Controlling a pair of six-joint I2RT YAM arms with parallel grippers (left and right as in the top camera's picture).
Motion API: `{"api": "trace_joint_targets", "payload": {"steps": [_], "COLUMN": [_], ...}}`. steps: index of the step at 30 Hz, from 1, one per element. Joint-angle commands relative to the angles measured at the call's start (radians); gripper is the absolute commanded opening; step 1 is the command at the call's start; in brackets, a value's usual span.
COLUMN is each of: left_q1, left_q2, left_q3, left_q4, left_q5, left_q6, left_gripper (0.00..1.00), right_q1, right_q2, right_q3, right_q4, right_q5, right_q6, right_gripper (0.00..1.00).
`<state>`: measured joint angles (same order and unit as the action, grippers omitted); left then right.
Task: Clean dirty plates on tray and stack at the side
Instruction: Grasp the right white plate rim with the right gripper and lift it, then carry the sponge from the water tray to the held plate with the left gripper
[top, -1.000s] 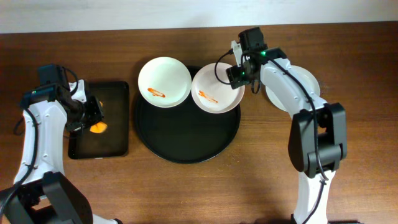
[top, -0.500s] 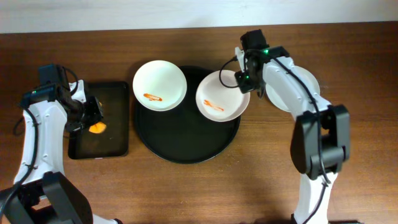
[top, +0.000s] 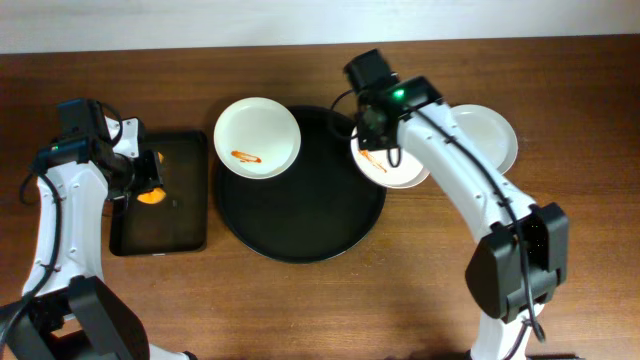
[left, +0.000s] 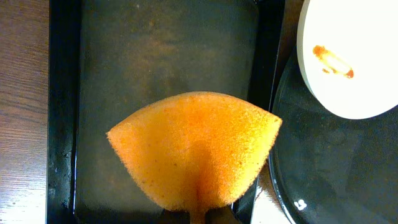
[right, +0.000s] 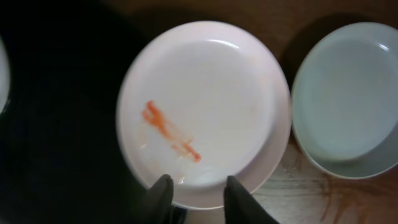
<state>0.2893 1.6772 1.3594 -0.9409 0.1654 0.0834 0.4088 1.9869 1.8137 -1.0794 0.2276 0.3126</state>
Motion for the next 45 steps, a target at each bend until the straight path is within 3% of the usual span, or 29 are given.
{"api": "trace_joint_targets", "payload": {"steps": [1, 3, 9, 16, 20, 21, 23, 24, 27, 30, 33, 42, 45], "left_q1": [0.006, 0.006, 0.006, 0.006, 0.006, 0.006, 0.006, 0.006, 0.006, 0.006, 0.006, 0.006, 0.006], "left_q2": [-0.002, -0.002, -0.002, -0.002, -0.002, -0.002, -0.002, -0.002, 0.001, 0.008, 0.008, 0.007, 0.007], "left_q3": [0.002, 0.002, 0.002, 0.002, 0.002, 0.002, 0.002, -0.007, -0.072, -0.210, -0.297, -0.297, -0.282], "left_q4": [0.007, 0.006, 0.005, 0.005, 0.006, 0.005, 0.004, 0.005, 0.055, 0.238, 0.351, 0.352, 0.339], "left_q5": [0.034, 0.034, 0.034, 0.034, 0.034, 0.034, 0.032, 0.014, -0.047, -0.057, -0.057, -0.029, -0.022], "left_q6": [0.015, 0.015, 0.015, 0.015, 0.015, 0.015, 0.015, 0.015, -0.002, -0.016, -0.027, -0.038, -0.038], "left_gripper": [0.00, 0.00, 0.00, 0.00, 0.00, 0.00, 0.00, 0.00, 0.00, 0.00, 0.00, 0.00, 0.00], "right_q1": [-0.139, -0.182, -0.100, 0.117, 0.167, 0.163, 0.132, 0.083, -0.014, -0.142, -0.237, -0.265, -0.264], "right_q2": [0.002, 0.003, 0.003, 0.001, 0.001, 0.001, 0.001, 0.001, 0.001, 0.003, 0.003, 0.004, 0.004], "right_q3": [-0.014, -0.084, -0.427, -0.415, -0.394, -0.330, -0.200, -0.061, 0.078, 0.094, 0.050, -0.168, -0.233], "right_q4": [-0.018, -0.004, 0.334, 0.345, 0.354, 0.329, 0.226, 0.086, -0.102, -0.193, -0.210, -0.060, -0.031], "right_q5": [-0.203, -0.274, -0.410, -0.428, -0.443, -0.436, -0.416, -0.388, -0.389, -0.389, -0.393, -0.404, -0.487], "right_q6": [-0.088, -0.088, -0.100, -0.129, -0.129, -0.135, -0.148, -0.148, -0.179, -0.201, -0.201, -0.208, -0.240], "right_gripper": [0.31, 0.04, 0.04, 0.04, 0.04, 0.06, 0.21, 0.35, 0.36, 0.65, 0.67, 0.68, 0.58]}}
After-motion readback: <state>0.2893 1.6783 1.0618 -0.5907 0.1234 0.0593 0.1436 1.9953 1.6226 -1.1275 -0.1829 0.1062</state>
